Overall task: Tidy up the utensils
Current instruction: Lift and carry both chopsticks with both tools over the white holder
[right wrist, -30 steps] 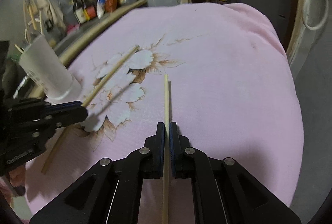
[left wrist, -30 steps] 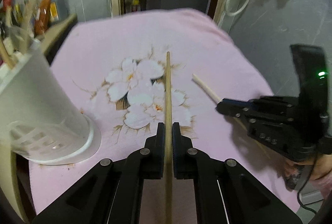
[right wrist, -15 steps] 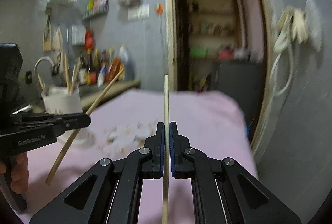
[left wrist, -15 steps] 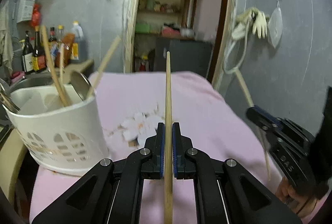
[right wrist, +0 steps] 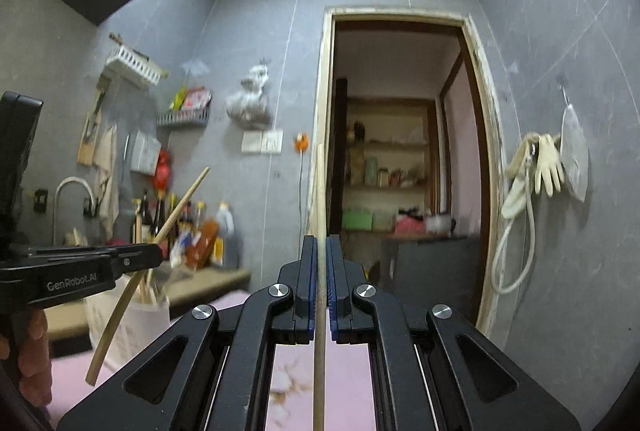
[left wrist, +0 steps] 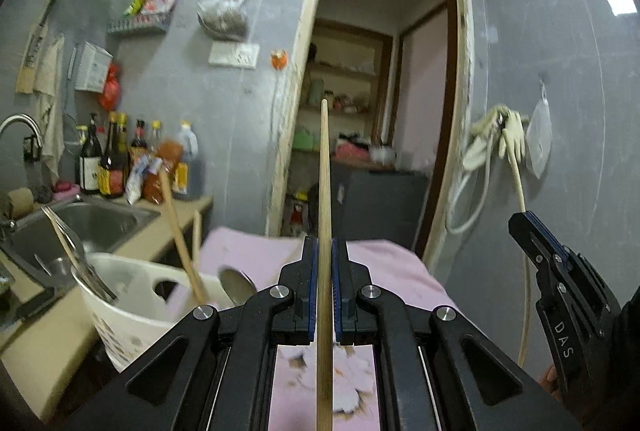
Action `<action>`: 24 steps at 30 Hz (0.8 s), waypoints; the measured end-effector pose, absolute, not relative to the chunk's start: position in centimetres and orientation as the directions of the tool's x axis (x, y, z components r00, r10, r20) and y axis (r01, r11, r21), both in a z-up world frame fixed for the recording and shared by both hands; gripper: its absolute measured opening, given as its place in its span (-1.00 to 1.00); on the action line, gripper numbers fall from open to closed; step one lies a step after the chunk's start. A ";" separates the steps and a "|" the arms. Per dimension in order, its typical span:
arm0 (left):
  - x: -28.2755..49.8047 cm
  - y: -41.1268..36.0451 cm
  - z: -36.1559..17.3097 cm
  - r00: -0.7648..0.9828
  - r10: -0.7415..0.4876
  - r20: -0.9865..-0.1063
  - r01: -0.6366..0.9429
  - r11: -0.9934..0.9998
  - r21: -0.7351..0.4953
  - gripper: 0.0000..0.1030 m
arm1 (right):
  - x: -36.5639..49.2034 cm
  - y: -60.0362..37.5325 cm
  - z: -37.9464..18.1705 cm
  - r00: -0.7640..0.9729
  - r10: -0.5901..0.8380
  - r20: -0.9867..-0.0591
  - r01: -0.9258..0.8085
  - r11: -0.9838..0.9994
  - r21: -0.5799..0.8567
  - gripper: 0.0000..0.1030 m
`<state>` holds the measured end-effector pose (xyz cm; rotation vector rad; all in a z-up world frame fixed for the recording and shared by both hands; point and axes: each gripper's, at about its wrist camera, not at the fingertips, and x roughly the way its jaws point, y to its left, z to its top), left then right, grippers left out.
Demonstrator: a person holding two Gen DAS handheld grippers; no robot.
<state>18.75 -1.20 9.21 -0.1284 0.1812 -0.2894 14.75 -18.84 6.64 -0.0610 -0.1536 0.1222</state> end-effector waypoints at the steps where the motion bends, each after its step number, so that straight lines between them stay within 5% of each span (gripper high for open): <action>1: 18.7 -0.6 9.7 0.948 -0.285 -0.143 0.263 0.952 -0.155 -0.91 | 14.7 -18.7 6.9 0.979 0.127 0.161 -0.118 0.991 -0.063 -0.95; 24: 23.4 17.9 14.0 0.990 -0.102 0.101 0.133 0.916 -0.379 -0.91 | 20.2 -7.3 12.5 0.818 0.443 0.367 -0.521 0.841 0.147 -0.95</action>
